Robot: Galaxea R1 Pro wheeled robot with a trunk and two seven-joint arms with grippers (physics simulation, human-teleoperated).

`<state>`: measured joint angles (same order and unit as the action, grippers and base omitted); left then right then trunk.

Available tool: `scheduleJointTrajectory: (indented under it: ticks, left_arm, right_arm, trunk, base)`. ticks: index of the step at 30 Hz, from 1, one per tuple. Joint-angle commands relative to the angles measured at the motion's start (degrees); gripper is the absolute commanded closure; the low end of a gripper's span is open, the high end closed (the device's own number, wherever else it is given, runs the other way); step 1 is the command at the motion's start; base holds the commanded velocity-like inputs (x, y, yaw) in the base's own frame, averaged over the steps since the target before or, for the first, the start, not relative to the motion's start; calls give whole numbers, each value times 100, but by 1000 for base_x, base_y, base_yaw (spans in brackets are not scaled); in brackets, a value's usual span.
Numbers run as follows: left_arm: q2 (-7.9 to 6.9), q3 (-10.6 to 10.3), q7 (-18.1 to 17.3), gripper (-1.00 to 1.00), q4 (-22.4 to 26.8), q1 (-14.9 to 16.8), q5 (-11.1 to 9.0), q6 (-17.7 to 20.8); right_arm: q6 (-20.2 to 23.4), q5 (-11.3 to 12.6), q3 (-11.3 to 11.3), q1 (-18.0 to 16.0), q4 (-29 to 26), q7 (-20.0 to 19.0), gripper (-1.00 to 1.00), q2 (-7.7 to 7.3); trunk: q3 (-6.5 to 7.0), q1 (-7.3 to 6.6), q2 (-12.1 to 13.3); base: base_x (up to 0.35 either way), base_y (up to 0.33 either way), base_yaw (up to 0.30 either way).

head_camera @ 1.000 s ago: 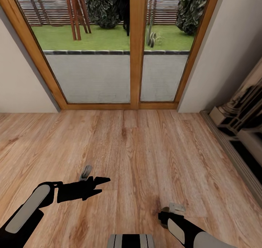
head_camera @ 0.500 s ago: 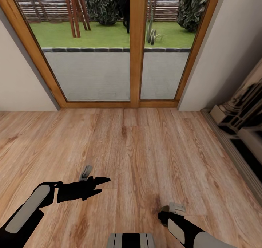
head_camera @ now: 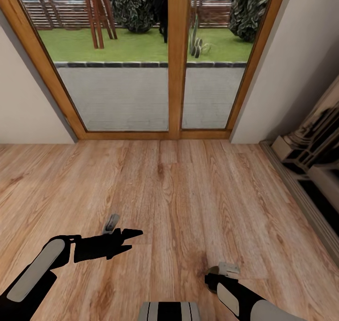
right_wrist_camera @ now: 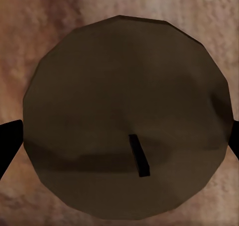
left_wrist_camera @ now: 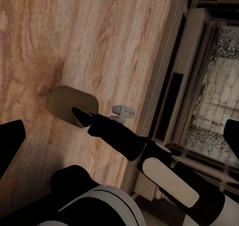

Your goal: Place each of the two pumpkins and all three candles from the living room inside a cabinet in the living room (use any cabinet), then make sure every cabinet is closed, and position the cauldron so it is next to a table in the living room.

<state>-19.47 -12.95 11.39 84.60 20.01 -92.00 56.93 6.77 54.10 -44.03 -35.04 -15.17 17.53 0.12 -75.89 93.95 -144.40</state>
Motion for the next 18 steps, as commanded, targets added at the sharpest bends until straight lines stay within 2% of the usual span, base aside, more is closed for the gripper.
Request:
scheduleJointTrajectory:
  ticks: [1,3,4,18]
  left_arm:
    - [-4,-6,56,-100,4,3,-62,3]
    - [-4,-6,56,-100,4,3,-63,3]
    - [-4,-6,56,-100,4,3,-63,3]
    - [-1,-6,56,-100,4,3,-64,8]
  right_arm:
    - [27,22,-35,-3,-12,40,-100,-3]
    - [27,22,-34,-3,-12,40,-100,-3]
    - [27,22,-34,-3,-12,40,100,-3]
    - [27,22,-30,-3,-12,40,100,5]
  trunk:
    - [-4,-1,-2]
    - [-4,-1,-2]
    - [-4,-1,-2]
    - [-4,-1,-2]
  base:
    - [0,0,0]
    - [0,0,0]
    - [0,0,0]
    - [0,0,0]
